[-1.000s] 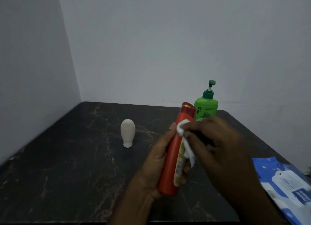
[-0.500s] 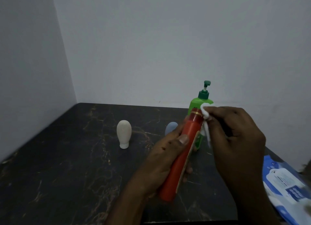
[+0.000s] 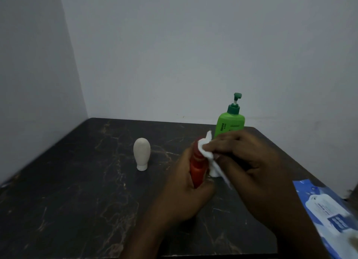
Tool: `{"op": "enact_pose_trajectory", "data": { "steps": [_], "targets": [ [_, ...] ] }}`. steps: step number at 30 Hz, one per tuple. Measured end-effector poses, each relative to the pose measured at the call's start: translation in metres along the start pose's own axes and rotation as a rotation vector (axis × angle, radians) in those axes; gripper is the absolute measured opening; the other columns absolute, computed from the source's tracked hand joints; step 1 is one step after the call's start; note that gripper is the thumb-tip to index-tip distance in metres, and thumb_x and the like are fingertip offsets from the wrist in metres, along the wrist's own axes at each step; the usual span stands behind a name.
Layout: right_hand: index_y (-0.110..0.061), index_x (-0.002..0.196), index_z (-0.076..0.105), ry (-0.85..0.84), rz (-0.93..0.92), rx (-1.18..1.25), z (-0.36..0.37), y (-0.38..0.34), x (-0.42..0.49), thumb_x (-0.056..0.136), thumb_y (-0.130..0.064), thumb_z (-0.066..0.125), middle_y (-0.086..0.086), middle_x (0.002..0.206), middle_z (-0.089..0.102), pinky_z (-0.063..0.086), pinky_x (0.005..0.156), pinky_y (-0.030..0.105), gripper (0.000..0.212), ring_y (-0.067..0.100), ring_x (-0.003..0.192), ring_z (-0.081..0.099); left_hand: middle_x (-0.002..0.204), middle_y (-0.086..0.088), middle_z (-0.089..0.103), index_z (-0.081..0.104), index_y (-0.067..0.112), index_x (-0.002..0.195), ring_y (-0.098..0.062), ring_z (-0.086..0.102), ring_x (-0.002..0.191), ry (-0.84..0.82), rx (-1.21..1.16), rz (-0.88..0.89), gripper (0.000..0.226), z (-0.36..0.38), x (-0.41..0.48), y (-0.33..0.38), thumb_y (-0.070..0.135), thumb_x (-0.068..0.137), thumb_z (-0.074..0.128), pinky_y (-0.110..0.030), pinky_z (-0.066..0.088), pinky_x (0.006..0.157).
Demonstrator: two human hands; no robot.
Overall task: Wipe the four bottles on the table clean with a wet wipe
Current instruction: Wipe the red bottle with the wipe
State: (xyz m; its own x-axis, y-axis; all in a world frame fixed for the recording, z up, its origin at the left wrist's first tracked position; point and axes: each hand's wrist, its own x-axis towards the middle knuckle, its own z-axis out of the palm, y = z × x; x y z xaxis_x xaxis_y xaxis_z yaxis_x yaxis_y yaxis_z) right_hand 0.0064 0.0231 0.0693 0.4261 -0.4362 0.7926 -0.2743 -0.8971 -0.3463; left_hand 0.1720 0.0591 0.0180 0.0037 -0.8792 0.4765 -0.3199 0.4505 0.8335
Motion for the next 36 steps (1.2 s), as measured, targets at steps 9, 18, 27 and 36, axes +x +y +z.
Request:
{"op": "enact_pose_trajectory", "data": {
  "steps": [9, 18, 27, 36],
  "targets": [
    [-0.014, 0.108, 0.077, -0.013, -0.173, -0.163, -0.009, -0.017, -0.003, 0.087, -0.005, 0.068, -0.001, 0.109, 0.068, 0.046, 0.090, 0.014, 0.025, 0.009, 0.102, 0.063, 0.108, 0.023, 0.068, 0.061, 0.030, 0.116, 0.000, 0.067, 0.097, 0.121, 0.093, 0.157, 0.051, -0.009, 0.006, 0.004, -0.004, 0.078, 0.065, -0.015, 0.052, 0.081],
    [-0.013, 0.109, 0.077, -0.007, -0.138, -0.296, -0.009, -0.009, -0.003, 0.085, -0.006, 0.066, 0.001, 0.105, 0.068, 0.044, 0.085, 0.013, 0.027, 0.015, 0.095, 0.064, 0.111, 0.010, 0.068, 0.061, 0.025, 0.126, -0.012, 0.067, 0.098, 0.120, 0.150, 0.189, 0.053, -0.007, 0.006, 0.004, -0.005, 0.084, 0.069, -0.024, 0.055, 0.082],
    [-0.016, 0.109, 0.077, -0.037, -0.134, -0.233, -0.004, -0.007, -0.003, 0.088, -0.011, 0.066, -0.003, 0.101, 0.066, 0.042, 0.083, 0.009, 0.025, 0.005, 0.093, 0.059, 0.114, 0.014, 0.069, 0.060, 0.031, 0.125, -0.005, 0.067, 0.101, 0.163, 0.158, 0.202, 0.059, -0.005, 0.006, 0.002, -0.009, 0.082, 0.066, -0.020, 0.054, 0.084],
    [-0.021, 0.106, 0.077, -0.228, -0.204, -0.168, -0.012, -0.016, -0.005, 0.093, -0.028, 0.056, -0.007, 0.102, 0.067, 0.046, 0.092, 0.011, 0.027, 0.003, 0.095, 0.063, 0.106, 0.035, 0.063, 0.056, 0.045, 0.106, 0.012, 0.062, 0.099, 0.150, 0.163, 0.166, 0.038, -0.004, 0.006, 0.003, 0.019, 0.085, 0.073, -0.003, 0.046, 0.079]
  ]
}}
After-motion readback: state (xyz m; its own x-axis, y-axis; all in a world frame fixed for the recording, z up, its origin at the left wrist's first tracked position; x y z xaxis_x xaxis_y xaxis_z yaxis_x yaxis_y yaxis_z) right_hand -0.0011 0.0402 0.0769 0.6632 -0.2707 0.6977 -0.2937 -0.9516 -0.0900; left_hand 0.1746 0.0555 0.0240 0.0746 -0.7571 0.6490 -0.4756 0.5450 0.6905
